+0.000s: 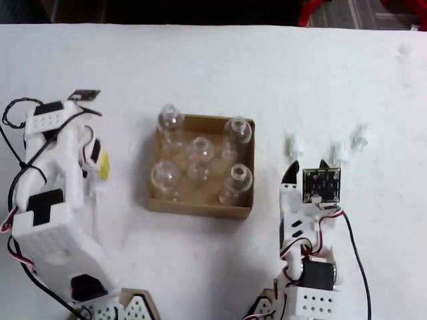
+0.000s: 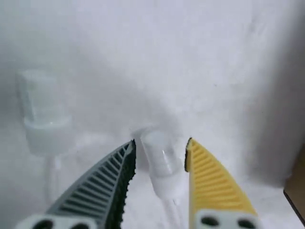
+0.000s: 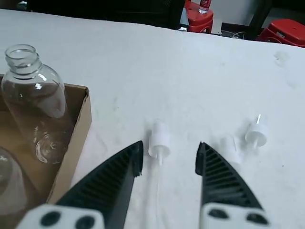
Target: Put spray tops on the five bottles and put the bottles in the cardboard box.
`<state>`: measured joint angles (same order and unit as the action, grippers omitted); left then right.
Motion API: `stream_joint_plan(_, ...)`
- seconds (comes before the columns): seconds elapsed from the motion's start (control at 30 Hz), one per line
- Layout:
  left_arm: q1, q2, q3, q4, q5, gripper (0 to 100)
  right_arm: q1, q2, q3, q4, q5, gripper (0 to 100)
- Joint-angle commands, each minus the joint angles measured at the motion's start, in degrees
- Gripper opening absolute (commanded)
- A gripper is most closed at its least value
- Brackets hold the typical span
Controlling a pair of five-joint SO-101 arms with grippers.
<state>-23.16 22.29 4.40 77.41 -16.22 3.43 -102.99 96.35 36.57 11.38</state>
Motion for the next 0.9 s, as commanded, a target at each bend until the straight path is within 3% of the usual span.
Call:
stream_joint_plan(0.0, -0.4, -0.6, -0.1, -1.6, 1.6, 17, -0.3, -0.2, 0.5, 0.0, 0.8, 15.9)
stream_joint_plan(0.13, 1.7, 0.7, -0.2, -1.8, 2.1, 17, -0.3, -0.2, 0.5, 0.0, 0.8, 15.9)
stream_joint_plan(0.33, 2.3, 6.3, -3.6, -0.6, 9.7, 16, 0.0, -0.2, 0.5, 0.0, 0.8, 15.9)
stream_joint_plan(0.5, 2.7, 6.4, -4.1, -0.4, 9.9, 1, 0.0, -0.2, 0.5, 0.0, 0.8, 15.9)
stream_joint_plan(0.57, 2.7, 5.9, -4.7, 1.1, 10.0, 4, 0.0, -0.2, 0.5, -0.2, 0.8, 15.9)
stream_joint_plan(0.87, 5.9, 2.5, -24.7, 23.5, 10.0, 5, 0.0, -0.3, 0.5, -0.3, 0.8, 15.9)
